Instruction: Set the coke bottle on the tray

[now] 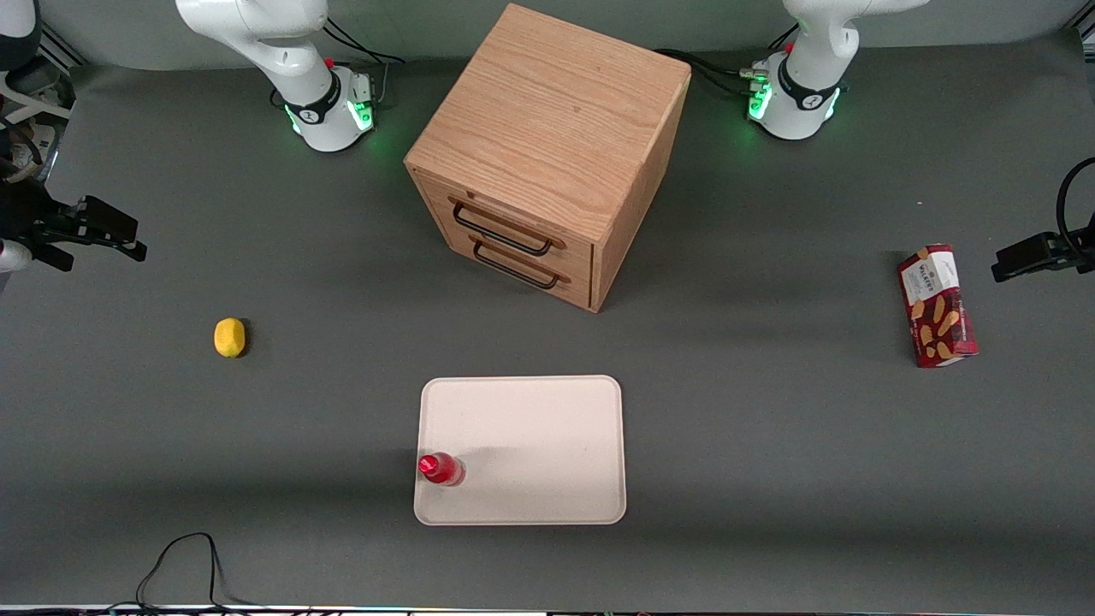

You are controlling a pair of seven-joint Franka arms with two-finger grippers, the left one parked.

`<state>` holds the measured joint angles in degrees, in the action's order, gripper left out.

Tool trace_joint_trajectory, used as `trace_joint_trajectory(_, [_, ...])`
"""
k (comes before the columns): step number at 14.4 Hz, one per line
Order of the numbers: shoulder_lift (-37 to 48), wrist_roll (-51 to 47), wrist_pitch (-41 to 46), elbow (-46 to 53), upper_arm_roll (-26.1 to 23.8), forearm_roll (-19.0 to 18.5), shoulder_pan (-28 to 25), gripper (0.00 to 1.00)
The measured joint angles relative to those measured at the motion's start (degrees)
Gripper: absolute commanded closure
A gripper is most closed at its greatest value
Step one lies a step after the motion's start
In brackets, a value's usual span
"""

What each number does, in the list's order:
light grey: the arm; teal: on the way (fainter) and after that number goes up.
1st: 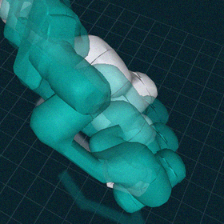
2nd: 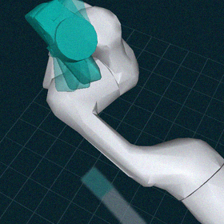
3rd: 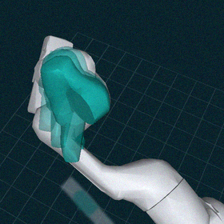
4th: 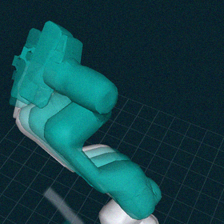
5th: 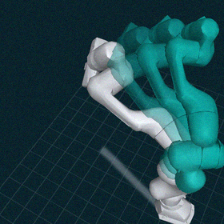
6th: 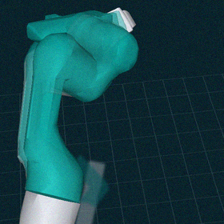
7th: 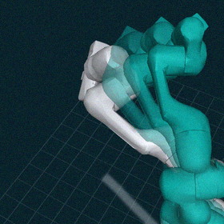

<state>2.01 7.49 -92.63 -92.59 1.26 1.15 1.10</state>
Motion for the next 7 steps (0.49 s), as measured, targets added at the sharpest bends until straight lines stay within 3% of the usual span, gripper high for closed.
trace_joint_trajectory(7, [-0.42, 0.01, 2.9, 2.03, 2.12, -0.01, -1.44, 0.0])
